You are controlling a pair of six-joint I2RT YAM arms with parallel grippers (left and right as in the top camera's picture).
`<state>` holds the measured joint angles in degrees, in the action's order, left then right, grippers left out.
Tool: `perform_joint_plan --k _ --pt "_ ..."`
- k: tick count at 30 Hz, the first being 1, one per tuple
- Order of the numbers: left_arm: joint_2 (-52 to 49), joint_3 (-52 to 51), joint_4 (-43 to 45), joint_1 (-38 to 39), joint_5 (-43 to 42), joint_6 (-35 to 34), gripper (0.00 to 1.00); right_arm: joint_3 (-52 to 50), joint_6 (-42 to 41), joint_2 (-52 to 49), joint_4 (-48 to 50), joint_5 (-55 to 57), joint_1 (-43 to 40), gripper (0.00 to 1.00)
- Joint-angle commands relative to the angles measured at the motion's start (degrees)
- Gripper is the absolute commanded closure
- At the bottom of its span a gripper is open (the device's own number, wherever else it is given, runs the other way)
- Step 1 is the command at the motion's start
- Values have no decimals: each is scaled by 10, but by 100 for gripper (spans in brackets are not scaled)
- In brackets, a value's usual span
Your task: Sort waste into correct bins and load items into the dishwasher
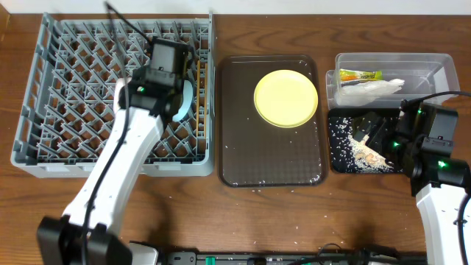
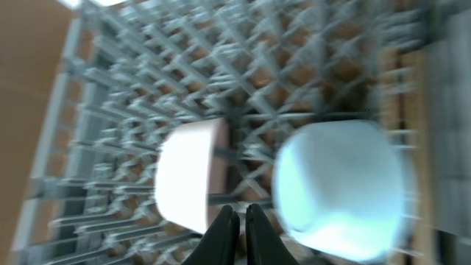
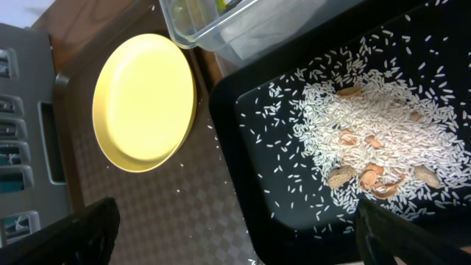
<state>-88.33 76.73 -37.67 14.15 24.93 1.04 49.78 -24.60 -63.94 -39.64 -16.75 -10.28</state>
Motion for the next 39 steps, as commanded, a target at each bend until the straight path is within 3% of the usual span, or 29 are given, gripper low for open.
perform_joint_plan --k 1,6,11,14,19,24,39 --pt "4 0 -7 -3 -114 -27 92 8 -2 6 0 -2 -2 1" --pt "-30 0 16 -29 -129 -26 92 8 -2 6 0 -2 -2 1" --pt "-80 0 30 -90 -264 -27 92 8 -2 6 0 -2 -2 1" --pt "-100 0 40 -114 -296 -27 93 8 -2 6 0 -2 -2 1" --pt "-118 0 52 -121 -309 -26 92 8 -2 6 0 -2 -2 1" --pt "-121 0 46 -114 -400 -26 92 8 -2 6 0 -2 -2 1" --pt "-121 0 3 -105 -409 -22 93 8 -2 6 0 -2 -2 1"
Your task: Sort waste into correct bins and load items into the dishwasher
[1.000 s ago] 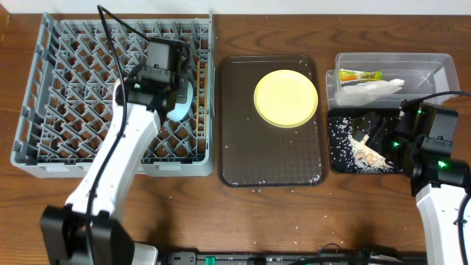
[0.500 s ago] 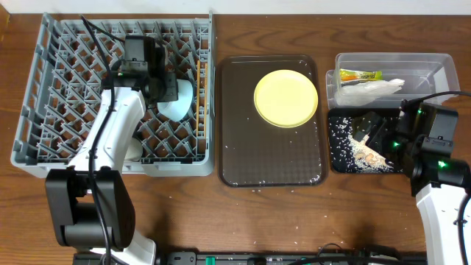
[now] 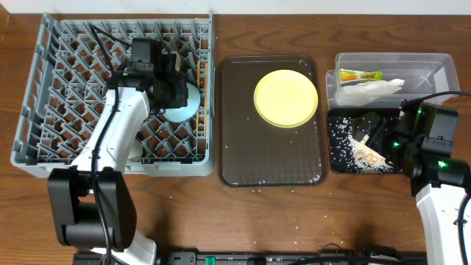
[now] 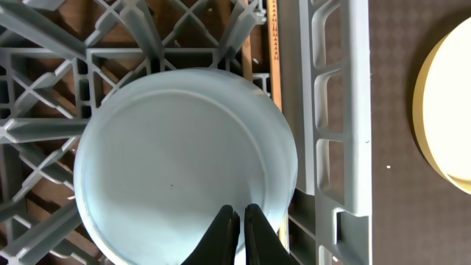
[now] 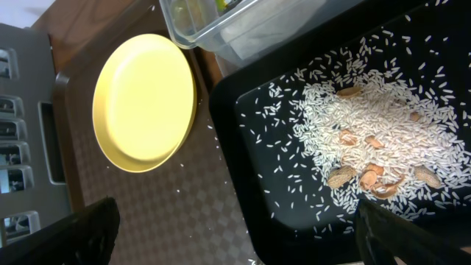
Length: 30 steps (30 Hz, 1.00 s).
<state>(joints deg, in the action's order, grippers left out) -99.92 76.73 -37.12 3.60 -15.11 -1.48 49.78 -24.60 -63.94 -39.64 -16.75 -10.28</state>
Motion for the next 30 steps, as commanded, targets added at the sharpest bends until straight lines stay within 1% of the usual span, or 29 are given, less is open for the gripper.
perform_joint_plan --k 1,5,9,14,17,19,21,23,26,28,30 --pt "-5 0 -4 1 -11 3 92 8 -2 6 0 -2 -2 1" --pt "-5 0 -15 1 -49 3 92 8 -2 6 0 -2 -2 1" --pt "-1 0 -21 1 -53 -2 92 8 -2 6 0 -2 -2 1" --pt "11 0 -28 1 -88 -2 93 8 -2 6 0 -2 -2 1" --pt "24 1 -29 0 -68 -2 93 8 -2 6 0 -2 -2 1" --pt "42 3 -29 -3 -39 -2 92 8 -2 6 0 -2 -2 1" --pt "64 4 -30 -10 -3 -5 85 8 -2 6 0 -2 -2 1" --pt "89 4 -32 -23 45 -20 83 8 -2 6 0 -2 -2 1" --pt "116 4 -34 -59 101 -34 84 8 -2 6 0 -2 -2 1" --pt "119 4 -34 -88 123 -34 92 8 -2 6 0 -2 -2 1" --pt "112 4 -33 -123 130 -33 92 8 -2 6 0 -2 -2 1"
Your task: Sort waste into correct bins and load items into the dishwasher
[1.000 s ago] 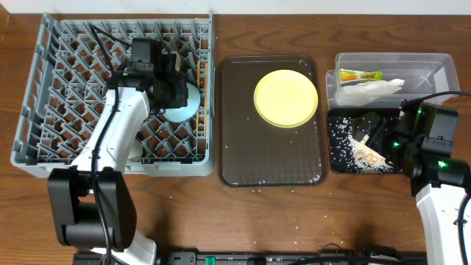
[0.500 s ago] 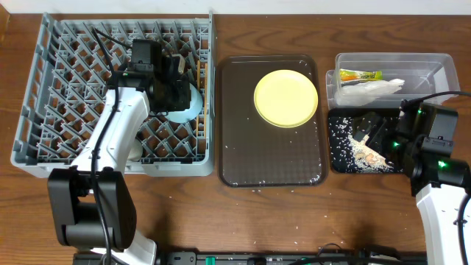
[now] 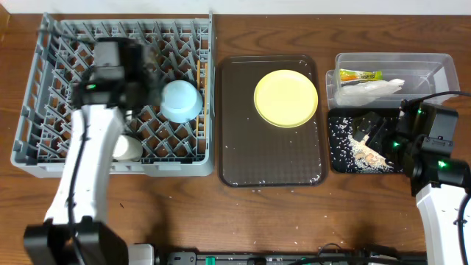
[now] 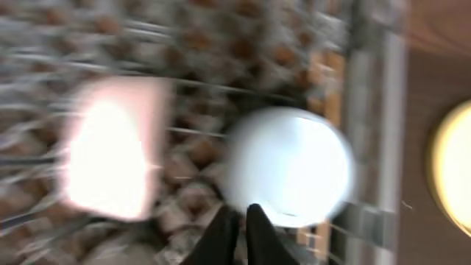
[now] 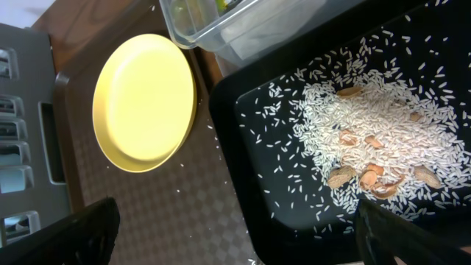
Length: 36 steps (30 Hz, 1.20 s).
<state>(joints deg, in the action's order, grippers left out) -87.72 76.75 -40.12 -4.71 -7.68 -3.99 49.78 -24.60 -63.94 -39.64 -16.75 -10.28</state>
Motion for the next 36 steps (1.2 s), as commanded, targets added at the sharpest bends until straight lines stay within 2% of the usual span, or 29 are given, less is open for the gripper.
perform_joint_plan --k 1,5,10,16,30,36 --pt "-15 4 -3 -53 56 -9 92 8 -2 6 0 -2 -2 1" --pt "-53 4 -3 -101 52 -8 92 8 -2 6 0 -2 -2 1" --pt "-102 4 2 -120 42 -6 93 8 -2 6 0 -2 -2 1" --pt "-110 4 15 -120 36 -6 93 8 -2 6 0 -2 -2 1" --pt "-110 4 16 -109 -113 16 93 8 -2 6 0 -2 -2 1" --pt "-110 4 16 -72 -111 25 92 8 -2 6 0 -2 -2 1"
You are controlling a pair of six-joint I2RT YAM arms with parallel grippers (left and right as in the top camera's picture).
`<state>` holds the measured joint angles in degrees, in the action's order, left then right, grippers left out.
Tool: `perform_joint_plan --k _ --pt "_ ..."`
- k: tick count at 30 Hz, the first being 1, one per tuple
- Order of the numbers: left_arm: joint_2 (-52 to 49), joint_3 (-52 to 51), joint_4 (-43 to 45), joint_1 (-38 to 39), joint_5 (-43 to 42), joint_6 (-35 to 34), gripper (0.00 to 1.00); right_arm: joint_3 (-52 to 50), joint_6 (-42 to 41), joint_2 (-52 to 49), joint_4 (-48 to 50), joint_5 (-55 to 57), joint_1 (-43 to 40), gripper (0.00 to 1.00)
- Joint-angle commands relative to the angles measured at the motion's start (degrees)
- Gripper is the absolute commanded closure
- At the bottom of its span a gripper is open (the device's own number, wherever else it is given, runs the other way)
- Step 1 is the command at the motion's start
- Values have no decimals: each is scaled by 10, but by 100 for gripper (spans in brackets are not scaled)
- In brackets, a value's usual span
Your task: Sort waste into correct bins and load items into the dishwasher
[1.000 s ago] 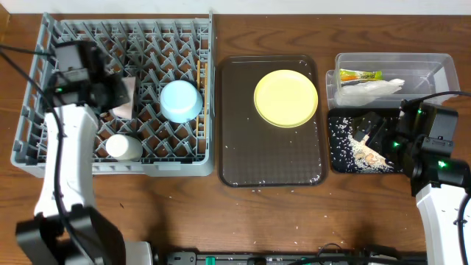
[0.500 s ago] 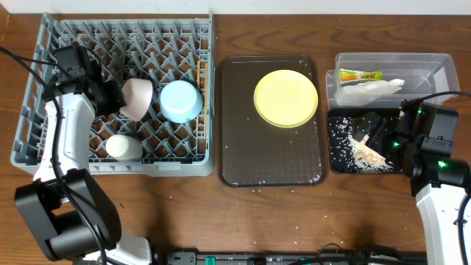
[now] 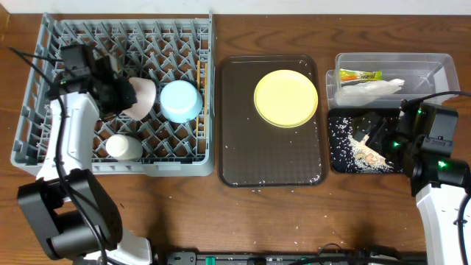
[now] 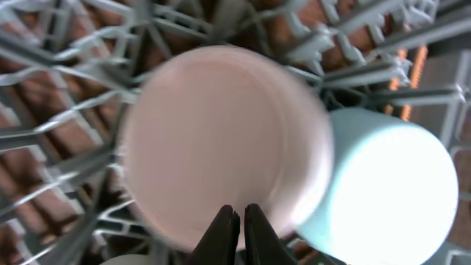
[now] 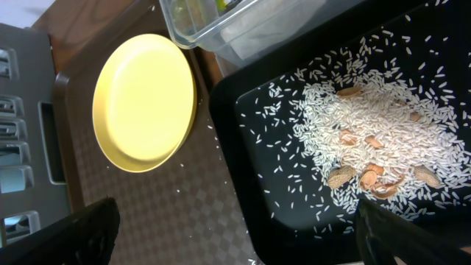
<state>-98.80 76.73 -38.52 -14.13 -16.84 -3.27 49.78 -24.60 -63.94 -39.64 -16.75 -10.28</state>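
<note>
The grey dish rack (image 3: 44,158) holds a pink bowl (image 3: 144,96) tipped on its side, a pale blue bowl (image 3: 182,101) upside down to its right, and a white cup (image 3: 123,147). My left gripper (image 3: 121,96) is shut and empty, close against the pink bowl (image 4: 221,140), with the blue bowl (image 4: 390,184) at its right. A yellow plate (image 3: 285,98) lies on the brown tray (image 3: 272,162). My right gripper (image 3: 374,129) hangs open over the black bin (image 3: 340,158) of rice and peanut shells, holding nothing.
A clear bin (image 3: 434,62) with wrappers stands behind the black bin. In the right wrist view the yellow plate (image 5: 143,103) is at upper left and rice (image 5: 375,125) is piled in the black bin. Rice grains are scattered on the tray.
My left arm has moved left across the rack. Its shut gripper now sits close to the pink bowl, which shows uncovered beside the blue bowl. The right arm has not moved.
My left gripper was shut above the rack with the pink and blue bowls below it. Then it was close over the upturned blue bowl, then higher with both bowls in view. Now it is against the pink bowl. The right gripper stayed open over the black bin.
</note>
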Motion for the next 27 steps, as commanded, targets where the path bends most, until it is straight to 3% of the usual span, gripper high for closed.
perform_joint_plan --k 1,20,27 --pt "1 4 0 28 -19 23 92 8 -2 6 0 -2 -2 1" --pt "44 10 -17 41 -13 21 93 8 -2 6 -1 -2 -2 1" --pt "51 9 -10 35 105 8 93 8 -2 6 0 -2 -2 1"
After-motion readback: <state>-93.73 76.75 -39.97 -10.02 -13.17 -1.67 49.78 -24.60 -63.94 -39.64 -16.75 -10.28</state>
